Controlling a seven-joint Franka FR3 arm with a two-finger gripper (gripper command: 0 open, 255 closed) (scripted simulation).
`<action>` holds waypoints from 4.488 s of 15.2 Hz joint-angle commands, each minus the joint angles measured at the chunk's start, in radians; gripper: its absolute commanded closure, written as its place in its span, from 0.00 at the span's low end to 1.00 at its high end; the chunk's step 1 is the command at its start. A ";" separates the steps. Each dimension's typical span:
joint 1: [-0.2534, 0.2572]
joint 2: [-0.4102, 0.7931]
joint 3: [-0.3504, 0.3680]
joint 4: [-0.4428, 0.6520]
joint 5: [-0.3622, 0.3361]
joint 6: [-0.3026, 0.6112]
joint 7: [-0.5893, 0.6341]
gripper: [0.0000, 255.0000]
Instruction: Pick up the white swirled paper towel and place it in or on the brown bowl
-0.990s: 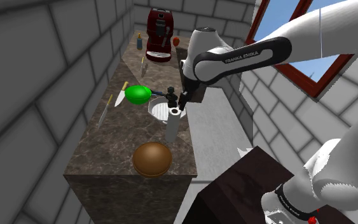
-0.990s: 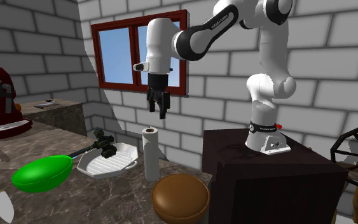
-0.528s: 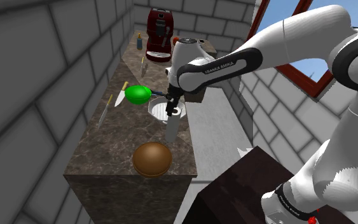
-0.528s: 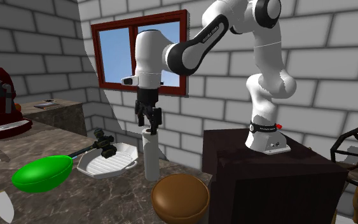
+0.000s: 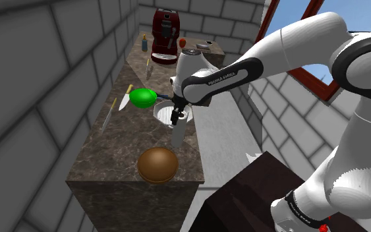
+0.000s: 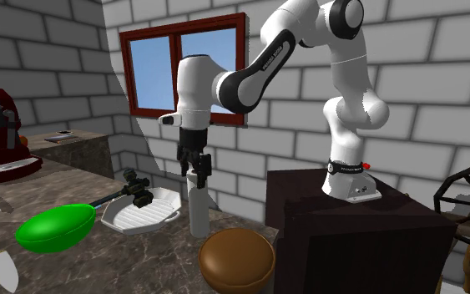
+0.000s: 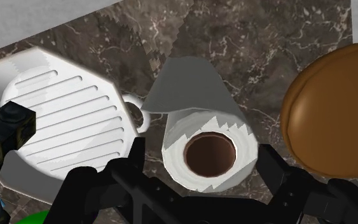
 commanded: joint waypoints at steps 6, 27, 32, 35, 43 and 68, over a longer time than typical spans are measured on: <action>0.000 0.002 0.000 0.000 0.000 0.002 0.000 1.00; -0.005 -0.083 0.008 0.057 0.023 -0.138 -0.019 1.00; -0.006 -0.110 0.009 0.091 0.031 -0.199 -0.026 1.00; -0.006 -0.125 0.010 0.113 0.035 -0.236 -0.030 1.00; -0.007 -0.155 0.012 0.184 0.043 -0.336 -0.038 1.00; 0.179 -0.221 0.169 0.311 0.024 -0.547 0.298 1.00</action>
